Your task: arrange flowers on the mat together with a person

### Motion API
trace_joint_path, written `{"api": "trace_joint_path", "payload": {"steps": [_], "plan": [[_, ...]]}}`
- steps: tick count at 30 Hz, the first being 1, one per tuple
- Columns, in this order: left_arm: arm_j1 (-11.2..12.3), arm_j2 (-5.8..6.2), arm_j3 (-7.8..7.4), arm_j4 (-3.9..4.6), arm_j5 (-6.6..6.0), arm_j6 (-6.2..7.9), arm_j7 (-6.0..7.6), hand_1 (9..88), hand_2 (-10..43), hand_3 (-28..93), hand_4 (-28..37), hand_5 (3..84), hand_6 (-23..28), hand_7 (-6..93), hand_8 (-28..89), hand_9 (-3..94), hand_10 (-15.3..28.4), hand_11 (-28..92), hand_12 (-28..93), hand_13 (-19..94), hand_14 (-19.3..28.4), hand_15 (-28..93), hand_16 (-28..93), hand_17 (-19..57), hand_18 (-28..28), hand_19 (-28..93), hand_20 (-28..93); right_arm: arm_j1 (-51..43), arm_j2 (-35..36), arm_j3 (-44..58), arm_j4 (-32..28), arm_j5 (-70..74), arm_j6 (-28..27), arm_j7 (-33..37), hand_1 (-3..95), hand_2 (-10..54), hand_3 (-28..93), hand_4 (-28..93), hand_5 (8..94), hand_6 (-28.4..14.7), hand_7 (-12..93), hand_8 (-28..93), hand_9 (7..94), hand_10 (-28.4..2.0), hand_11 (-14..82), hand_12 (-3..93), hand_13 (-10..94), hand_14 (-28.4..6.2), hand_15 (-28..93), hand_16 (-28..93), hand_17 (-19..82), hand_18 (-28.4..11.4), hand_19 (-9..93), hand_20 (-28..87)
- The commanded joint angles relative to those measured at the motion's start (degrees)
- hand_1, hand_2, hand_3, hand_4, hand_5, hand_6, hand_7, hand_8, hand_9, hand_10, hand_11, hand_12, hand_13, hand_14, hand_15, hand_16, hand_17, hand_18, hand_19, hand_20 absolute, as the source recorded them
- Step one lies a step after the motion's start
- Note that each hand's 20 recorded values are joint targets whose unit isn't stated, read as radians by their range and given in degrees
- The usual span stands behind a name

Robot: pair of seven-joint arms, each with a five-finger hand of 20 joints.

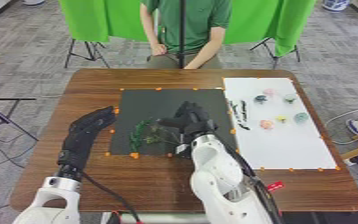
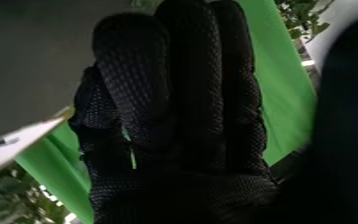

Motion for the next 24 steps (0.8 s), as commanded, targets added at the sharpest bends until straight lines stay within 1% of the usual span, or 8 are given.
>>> {"api": "trace_joint_path", "payload": {"steps": [1,2,7,12,16,20,21,24], "plan": [[1.3,-0.50,-0.92,-0.08,0.26,-0.70,-0.74,31.0,-7.5,60,-13.7,46.6,4.1,13.8,-5,42.2,11.9,15,18,34,15.8,12,7,5.0,11.5,5,19,-2.5,4.2,-0.2,-4.5,-5.0,-5.2,1.8,28.8,-7.3,70,-15,82.9,0.3,19,-10,90.3,-11.3,27.3,23.6,85,-11.0,46,33,34,-26.1,75,49],[1.5,-0.51,-0.93,-0.23,0.28,-0.46,-0.66,31.1,-7.4,60,-13.7,46.6,4.0,13.7,-5,42.3,11.9,15,18,34,15.8,12,7,5.0,11.5,5,19,-2.7,4.3,-0.3,-4.7,-4.3,-6.2,2.1,27.5,-4.5,70,-15,83.2,0.3,19,-10,90.4,-11.4,27.7,23.9,85,-11.1,47,33,34,-26.4,75,50],[0.8,-0.51,-0.77,0.04,0.37,-1.14,-0.92,31.1,-7.3,60,-13.7,46.6,4.0,13.7,-5,42.1,11.9,15,18,34,15.8,12,7,4.9,11.5,5,19,-2.9,4.6,0.1,-6.5,-2.4,-16.1,4.8,23.7,6.2,72,-11,84.2,-0.5,16,-10,91.1,-12.0,31.2,26.7,84,-11.5,57,36,35,-27.4,79,52],[1.1,-0.77,-1.06,-0.10,0.53,-1.63,-1.12,31.0,-7.3,60,-13.8,46.6,4.1,13.6,-5,42.0,11.8,15,18,34,15.8,12,7,4.9,11.5,5,19,-3.5,4.7,0.1,-6.5,-1.2,-18.2,5.8,19.1,16.8,72,-2,83.7,-1.2,13,-10,91.1,-12.4,39.4,31.1,82,-12.4,71,40,36,-28.3,84,55],[1.4,-0.65,-1.28,-0.17,0.31,-1.46,-1.29,31.1,-7.0,60,-14.0,46.6,4.0,13.6,-5,42.0,12.0,15,18,34,15.8,12,7,4.7,11.5,5,19,-3.9,4.9,-0.4,-6.9,-0.5,-19.2,6.0,16.8,18.7,71,-2,83.7,-1.6,13,-10,91.0,-12.5,40.5,31.5,82,-12.8,72,40,36,-28.4,84,55],[1.3,-0.62,-1.32,-0.16,0.32,-1.56,-1.45,30.8,-6.9,60,-13.9,46.7,4.0,13.6,-5,42.0,12.0,15,18,34,15.8,12,7,4.7,11.6,5,19,-4.7,5.3,-1.4,-8.0,0.4,-19.8,6.2,16.7,18.3,71,-2,84.0,-1.7,12,-9,91.0,-12.7,40.8,31.5,81,-13.1,73,40,37,-28.4,84,55],[1.6,-0.66,-1.41,-0.34,0.32,-1.39,-1.38,30.8,-6.8,60,-13.9,46.7,4.1,13.6,-5,42.1,11.9,15,18,34,15.8,12,7,4.7,11.6,5,19,-4.8,5.3,-1.6,-8.1,0.4,-20.0,5.8,16.7,18.2,71,-2,84.0,-1.7,12,-9,91.0,-12.8,40.8,31.4,82,-13.1,73,40,37,-28.4,84,55],[1.4,-0.63,-1.42,-0.21,0.36,-1.76,-1.59,30.8,-6.9,60,-13.9,46.6,4.1,13.6,-5,42.1,11.9,15,18,34,16.0,12,7,4.5,11.6,5,19,-5.1,5.6,-2.5,-8.7,1.1,-20.5,6.1,16.8,18.0,71,-2,84.3,-1.6,12,-9,91.4,-12.7,40.9,31.2,82,-13.1,73,40,37,-28.4,84,55]]}}
